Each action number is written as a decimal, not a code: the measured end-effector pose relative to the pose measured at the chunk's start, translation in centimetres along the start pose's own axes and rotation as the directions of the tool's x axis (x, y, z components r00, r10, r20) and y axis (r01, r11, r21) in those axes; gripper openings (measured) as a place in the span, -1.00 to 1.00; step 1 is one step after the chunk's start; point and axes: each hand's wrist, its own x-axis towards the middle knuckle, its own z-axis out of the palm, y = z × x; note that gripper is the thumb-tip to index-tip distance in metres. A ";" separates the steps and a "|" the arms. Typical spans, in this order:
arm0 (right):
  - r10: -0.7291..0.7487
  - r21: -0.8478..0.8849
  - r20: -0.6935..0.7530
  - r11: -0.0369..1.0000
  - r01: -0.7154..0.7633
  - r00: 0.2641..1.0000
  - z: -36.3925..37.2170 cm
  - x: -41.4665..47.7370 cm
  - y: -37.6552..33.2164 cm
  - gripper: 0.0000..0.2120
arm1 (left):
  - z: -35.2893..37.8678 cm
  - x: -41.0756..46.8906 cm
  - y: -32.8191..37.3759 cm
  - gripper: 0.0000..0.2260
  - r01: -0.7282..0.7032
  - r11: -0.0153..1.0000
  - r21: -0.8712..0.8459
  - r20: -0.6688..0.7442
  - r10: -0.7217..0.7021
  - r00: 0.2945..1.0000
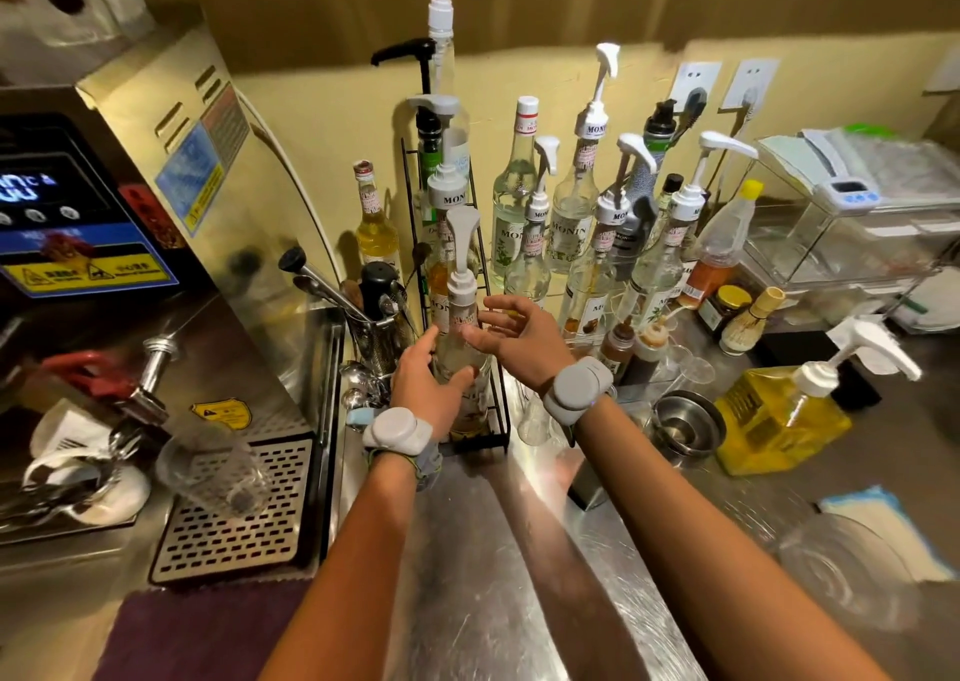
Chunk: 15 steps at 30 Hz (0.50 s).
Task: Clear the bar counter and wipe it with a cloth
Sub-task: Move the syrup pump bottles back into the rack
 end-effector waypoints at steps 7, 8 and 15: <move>0.001 -0.032 -0.084 0.999 -0.003 0.996 -3.6 -2.3 1.1 -0.83 | 0.4 -2.6 2.0 -0.48 -0.027 1.000 -0.015 -0.174 0.024 0.985; 0.015 -0.020 -0.097 1.000 -0.017 0.995 -4.3 -2.7 1.2 -0.85 | 0.6 -2.9 2.1 -0.53 -0.023 1.000 -0.006 -0.183 0.022 0.983; 0.120 0.044 -0.225 0.993 -0.113 0.967 -9.3 -6.3 2.7 -0.93 | 3.8 -6.1 3.1 -0.66 0.016 0.996 -0.085 -0.031 -0.019 0.999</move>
